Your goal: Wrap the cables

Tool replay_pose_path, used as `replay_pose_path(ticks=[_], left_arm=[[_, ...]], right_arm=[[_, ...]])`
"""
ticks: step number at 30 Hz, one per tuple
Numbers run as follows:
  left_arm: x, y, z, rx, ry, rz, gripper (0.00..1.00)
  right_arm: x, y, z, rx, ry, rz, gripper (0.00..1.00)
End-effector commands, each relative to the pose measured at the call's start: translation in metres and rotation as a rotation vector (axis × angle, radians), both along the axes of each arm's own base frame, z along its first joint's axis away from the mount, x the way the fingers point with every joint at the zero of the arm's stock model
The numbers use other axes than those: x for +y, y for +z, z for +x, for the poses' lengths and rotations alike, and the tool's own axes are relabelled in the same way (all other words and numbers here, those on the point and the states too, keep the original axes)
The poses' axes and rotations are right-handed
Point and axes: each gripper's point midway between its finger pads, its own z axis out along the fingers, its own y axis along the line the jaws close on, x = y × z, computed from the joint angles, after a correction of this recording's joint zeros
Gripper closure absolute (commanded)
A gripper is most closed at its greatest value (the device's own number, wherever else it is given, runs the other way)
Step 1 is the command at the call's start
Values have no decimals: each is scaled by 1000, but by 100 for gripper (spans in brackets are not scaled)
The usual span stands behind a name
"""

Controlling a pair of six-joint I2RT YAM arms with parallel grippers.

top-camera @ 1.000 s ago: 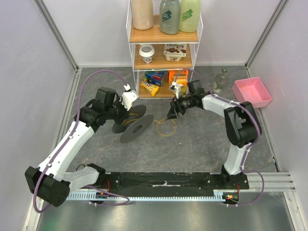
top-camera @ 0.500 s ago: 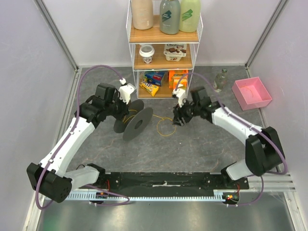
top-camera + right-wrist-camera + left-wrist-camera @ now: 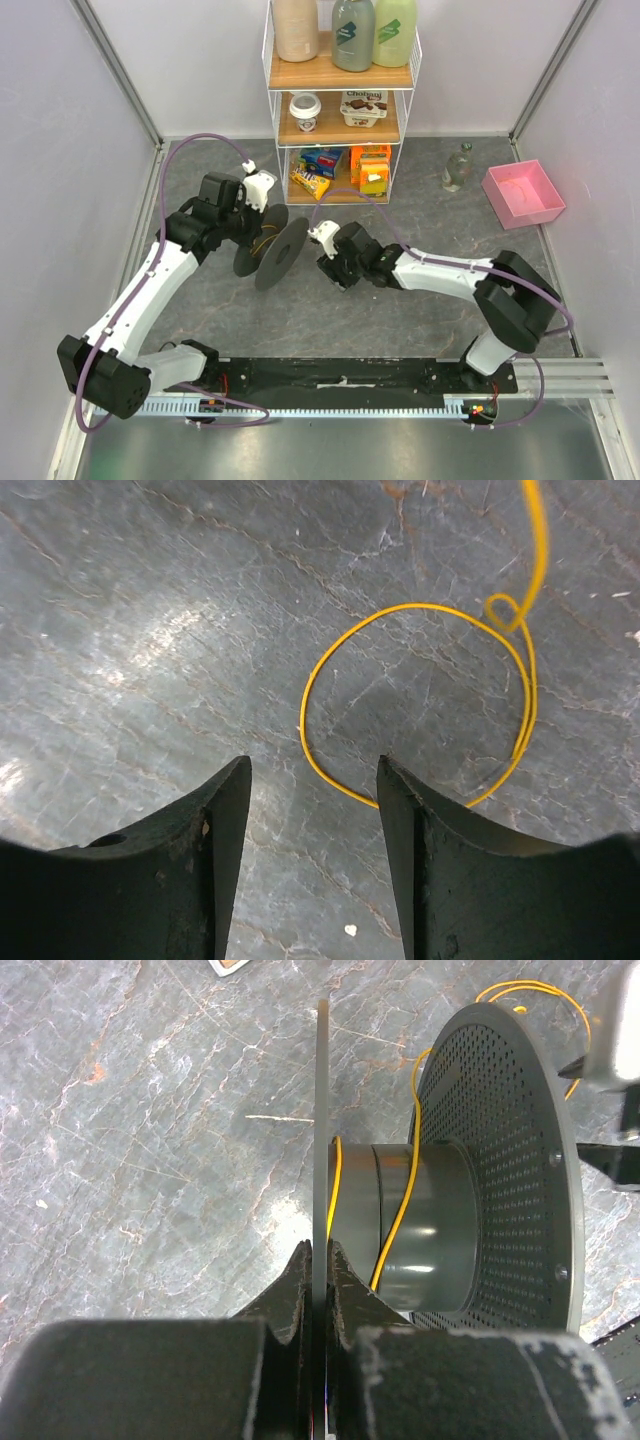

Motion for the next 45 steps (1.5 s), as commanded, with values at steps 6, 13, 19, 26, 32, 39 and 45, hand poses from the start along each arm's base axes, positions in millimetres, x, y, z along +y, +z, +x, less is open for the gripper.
replay_pose_path(ticks=[6,13,19,26,32,39,45], left_arm=[[-5,20,18,-80,39,-59,98],[-5,19,18,-81,33,-66,98],[-6,19,17,-84,29,-72,98],[-7,23,19,-86,40,-85,98],[-7,27,19,-90,41,-86,98],[-9,22,17,-78,40,-93,98],[-9,24,17,-83,42,-98,98]], right_arm=[[13,-11,12,-81,-49,-53,42],[-9,-24,14,-105,-34,-145,46],[-15,23,20,-133,-67,-70,44],[-72,19,36,2,-363,-55,45],[-89,-5,45,98,-484,-62,45],[-79,-22,48,156,-536,-46,44],[-75,-38,58,168,-549,-80,45]])
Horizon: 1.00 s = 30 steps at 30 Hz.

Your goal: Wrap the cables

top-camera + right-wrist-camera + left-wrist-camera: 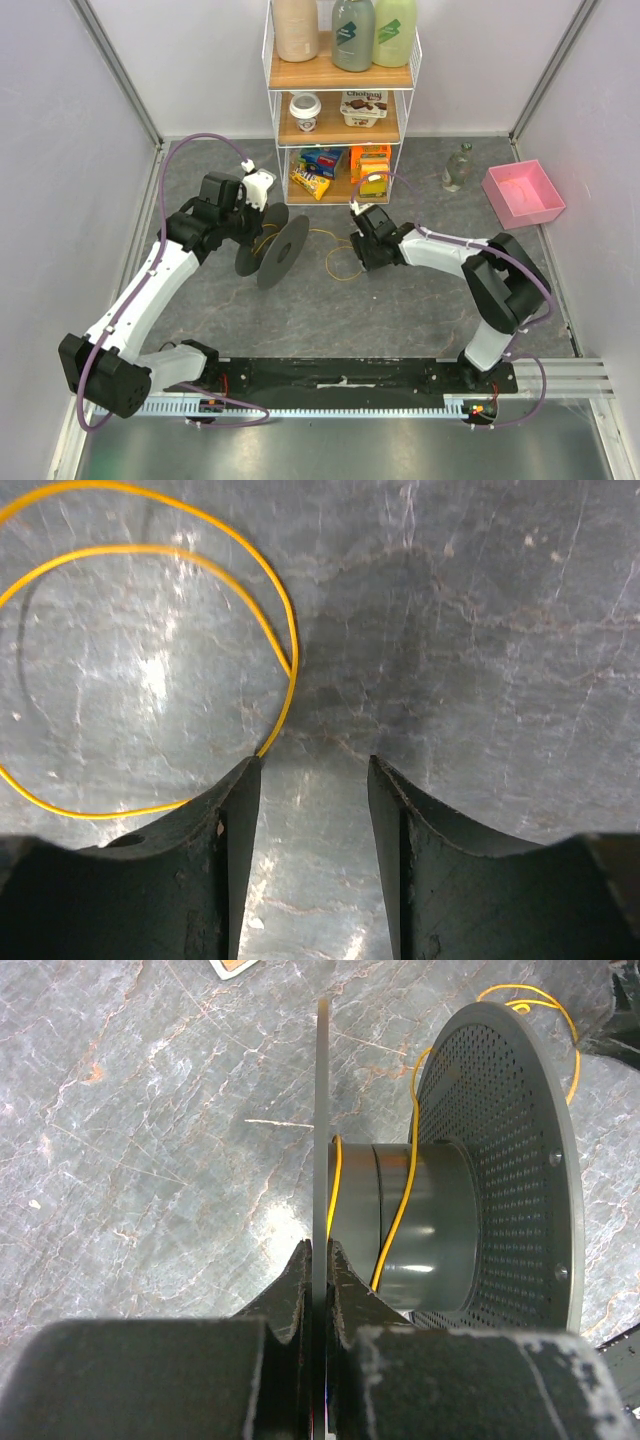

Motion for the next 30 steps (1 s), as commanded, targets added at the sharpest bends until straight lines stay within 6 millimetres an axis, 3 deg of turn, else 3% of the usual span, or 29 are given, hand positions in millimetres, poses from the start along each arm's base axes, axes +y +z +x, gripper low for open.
replay_pose_path(ticks=[1,7,11,17,30], left_arm=[[-8,27,13,-85,19,-81,98],[-7,26,12,-89,20,-74,98],[-7,25,11,-89,17,-75,98],[-6,24,10,-93,15,-74,98],[-4,30,9,-114,18,-72,98]], right_arm=[[13,4,18,-27,-29,25,46],[15,-4,15,4,-46,31,47],[24,17,13,16,-66,102,46],[22,47,18,-34,-86,118,46],[23,11,31,19,-163,45,50]])
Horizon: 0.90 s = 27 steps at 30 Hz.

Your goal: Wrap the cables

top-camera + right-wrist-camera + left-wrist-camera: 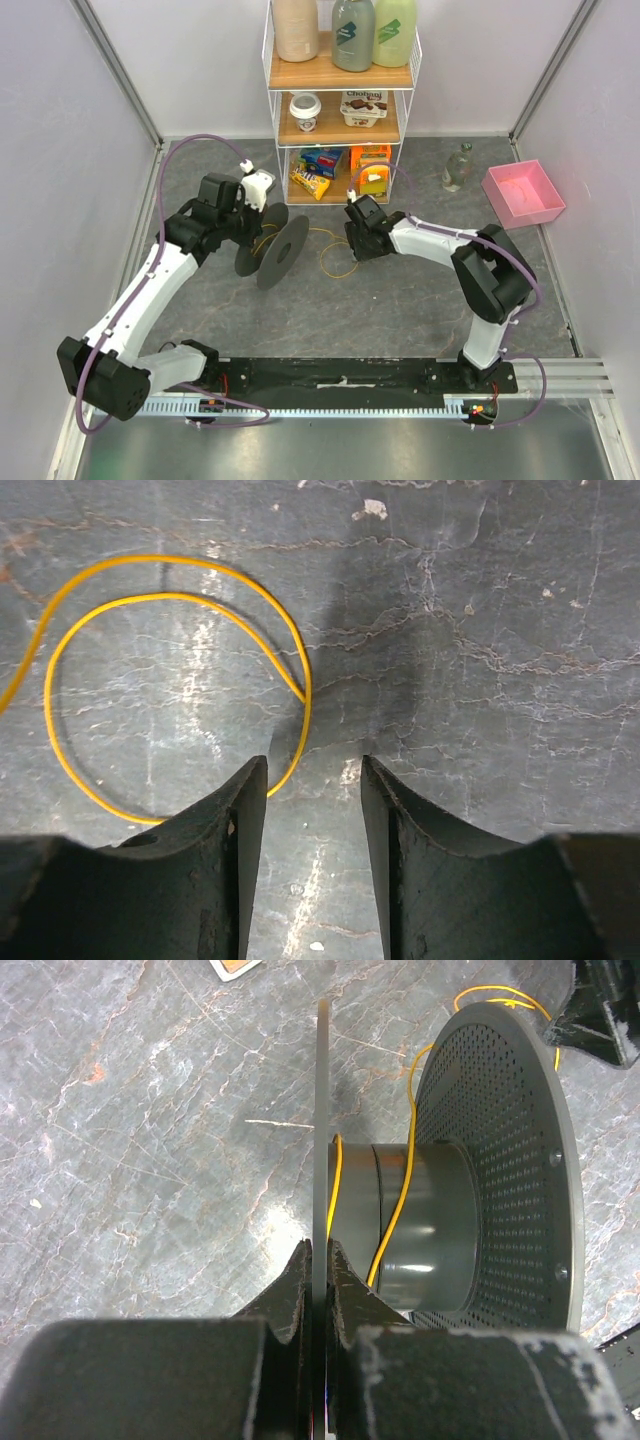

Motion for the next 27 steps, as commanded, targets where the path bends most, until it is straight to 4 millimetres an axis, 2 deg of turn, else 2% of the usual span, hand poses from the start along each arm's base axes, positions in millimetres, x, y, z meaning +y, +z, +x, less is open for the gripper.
replay_pose_path(ticks=[1,6,7,10,11,16,22,24,27], left_arm=[[-5,30,11,-110,16,-69,98],[-6,34,12,-115,20,-76,98],[-5,36,13,-120,24,-78,98],[-6,47,17,-141,41,-97,98],[-7,52,17,-146,43,-107,98],[-10,83,22,-193,69,-166,98],[-9,138,27,-261,155,-301,98],[-11,150,26,-249,188,-360,98],[-19,165,21,-221,201,-462,98]], right_arm=[[-3,-4,11,-4,-55,-43,51],[-11,-23,4,39,-71,-96,59],[-14,-25,2,47,-70,-102,64],[-18,-30,-3,57,-44,-122,96],[-19,-28,-2,56,-36,-122,100],[-13,-10,2,40,63,-67,100],[-14,14,-4,-17,199,-48,100],[-7,20,-9,-26,246,-12,100],[0,35,-6,-79,285,21,100]])
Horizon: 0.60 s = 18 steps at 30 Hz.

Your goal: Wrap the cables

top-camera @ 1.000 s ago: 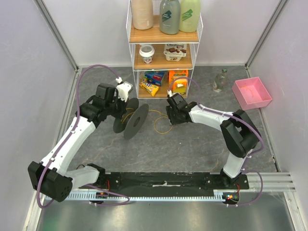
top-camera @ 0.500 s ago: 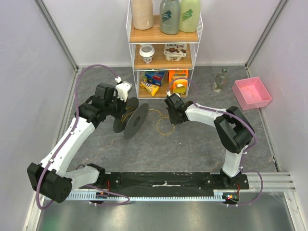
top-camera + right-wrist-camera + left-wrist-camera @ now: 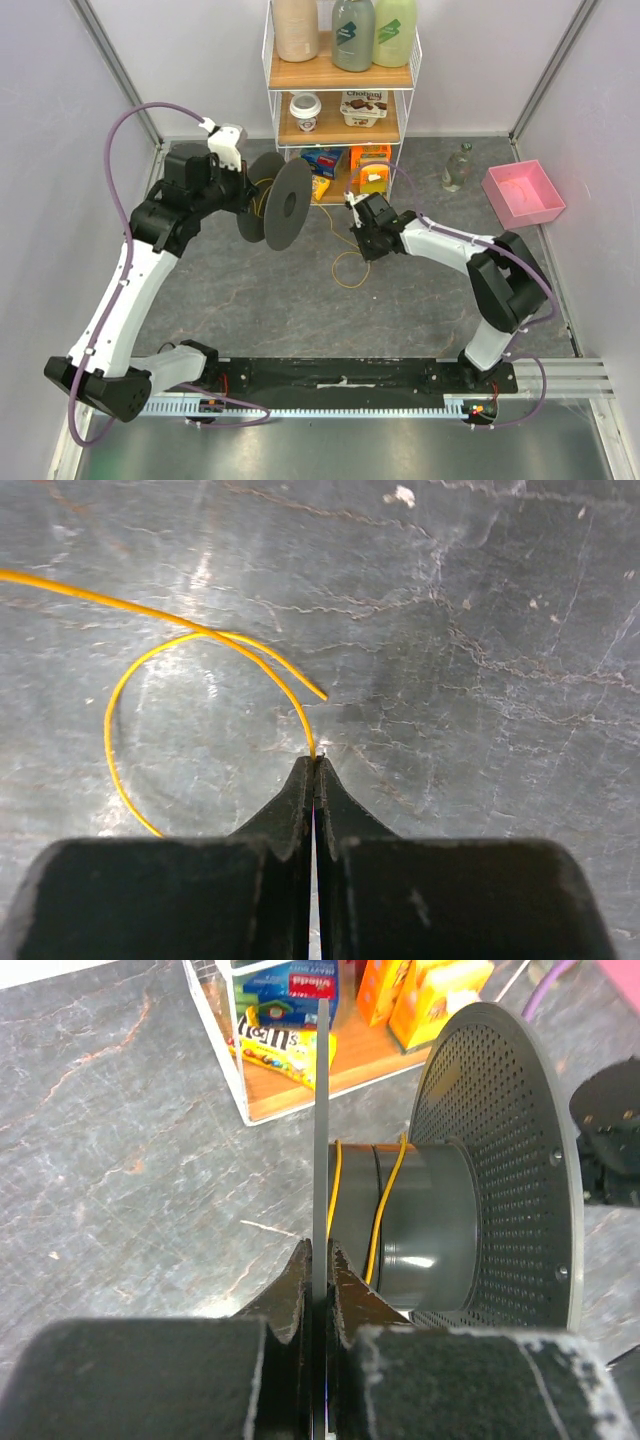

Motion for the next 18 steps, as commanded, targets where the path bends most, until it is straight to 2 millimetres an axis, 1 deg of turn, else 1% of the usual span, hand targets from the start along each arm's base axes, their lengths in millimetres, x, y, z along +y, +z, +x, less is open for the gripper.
replay_pose_path(ticks=[1,3,6,7,9,12,13,15,18], left_arm=[[-14,58,-2,-49,42,-257,98],[-15,67,-3,-24,52,-323,98],[-3,77,4,-1,134,-412,98],[5,81,7,3,180,-448,98],[12,86,12,12,233,-502,98],[17,94,14,-23,267,-540,98],[18,97,14,-38,266,-547,98],[21,93,17,-48,280,-534,98],[24,76,20,-34,293,-491,98]], right_arm=[[20,36,3,-88,129,97,100],[24,41,4,-109,153,101,100],[30,43,-3,-120,210,105,100],[32,45,-7,-125,230,107,100],[38,46,-21,-133,286,113,100],[48,53,-41,-147,369,136,100],[54,61,-47,-160,401,161,100],[66,81,-59,-202,471,205,100],[82,111,-70,-275,570,254,100]])
